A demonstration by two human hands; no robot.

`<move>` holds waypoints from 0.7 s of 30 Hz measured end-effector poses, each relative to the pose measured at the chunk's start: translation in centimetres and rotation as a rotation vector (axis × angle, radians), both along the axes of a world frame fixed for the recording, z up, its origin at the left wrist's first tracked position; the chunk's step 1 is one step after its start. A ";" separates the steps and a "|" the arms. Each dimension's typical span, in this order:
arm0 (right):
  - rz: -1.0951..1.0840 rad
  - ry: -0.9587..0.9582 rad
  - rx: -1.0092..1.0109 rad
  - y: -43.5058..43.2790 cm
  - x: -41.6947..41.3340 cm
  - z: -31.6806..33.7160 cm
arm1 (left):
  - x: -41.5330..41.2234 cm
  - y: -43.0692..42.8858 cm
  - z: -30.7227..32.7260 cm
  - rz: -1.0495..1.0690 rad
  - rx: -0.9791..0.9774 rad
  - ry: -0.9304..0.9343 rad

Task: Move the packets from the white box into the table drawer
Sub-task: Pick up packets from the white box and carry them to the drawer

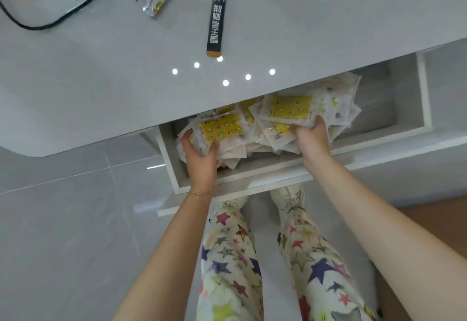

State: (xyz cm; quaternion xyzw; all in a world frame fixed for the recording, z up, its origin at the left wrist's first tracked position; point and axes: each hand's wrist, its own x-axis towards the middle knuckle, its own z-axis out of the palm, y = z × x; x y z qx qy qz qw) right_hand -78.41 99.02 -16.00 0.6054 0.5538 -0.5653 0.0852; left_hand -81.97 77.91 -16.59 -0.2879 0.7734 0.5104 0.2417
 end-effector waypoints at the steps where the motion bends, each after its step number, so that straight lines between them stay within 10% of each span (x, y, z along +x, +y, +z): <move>1: 0.067 -0.013 0.025 0.0 0.1 1.1 | 0.0 0.0 1.0 -0.025 -0.023 0.009; 13: 1.189 -0.026 0.558 3.6 0.4 23.5 | 1.1 -0.1 21.9 -0.702 -0.499 0.283; 21: 1.459 0.062 0.760 2.3 0.9 36.9 | 4.1 -0.9 34.3 -0.643 -0.591 0.295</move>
